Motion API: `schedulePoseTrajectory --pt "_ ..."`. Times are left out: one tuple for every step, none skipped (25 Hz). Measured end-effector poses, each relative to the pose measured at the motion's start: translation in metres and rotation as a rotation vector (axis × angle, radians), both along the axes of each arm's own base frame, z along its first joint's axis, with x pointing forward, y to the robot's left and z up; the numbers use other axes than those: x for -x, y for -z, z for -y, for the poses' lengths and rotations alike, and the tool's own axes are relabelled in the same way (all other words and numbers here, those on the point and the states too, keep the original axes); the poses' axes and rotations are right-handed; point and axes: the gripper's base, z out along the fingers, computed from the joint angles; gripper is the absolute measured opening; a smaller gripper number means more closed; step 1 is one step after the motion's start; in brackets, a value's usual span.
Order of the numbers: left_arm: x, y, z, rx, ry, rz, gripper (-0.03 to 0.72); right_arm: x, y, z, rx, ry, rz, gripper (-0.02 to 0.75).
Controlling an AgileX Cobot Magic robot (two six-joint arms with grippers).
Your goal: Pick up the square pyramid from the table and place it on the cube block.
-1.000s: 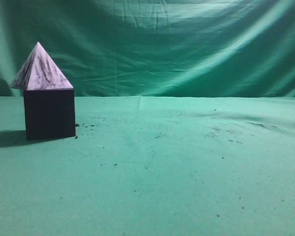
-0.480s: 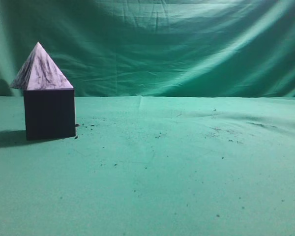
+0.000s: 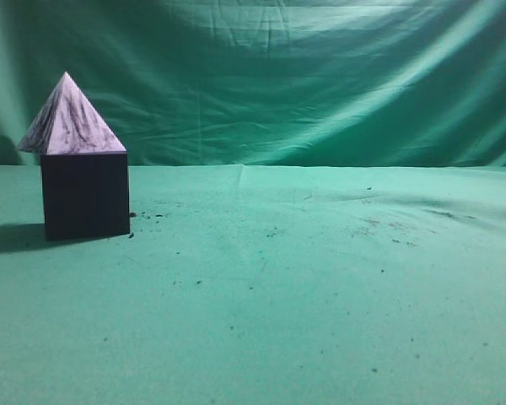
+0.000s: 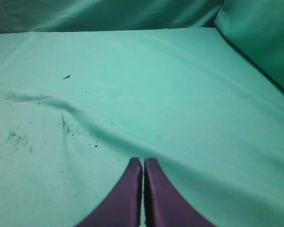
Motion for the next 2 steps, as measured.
schedulePoseTrajectory --pt "0.0000 0.0000 0.0000 0.000 0.000 0.000 0.000 0.0000 0.0000 0.0000 0.000 0.000 0.000 0.000" --pt "0.0000 0.0000 0.0000 0.000 0.000 0.000 0.000 0.0000 0.0000 0.0000 0.000 0.000 0.000 0.000"
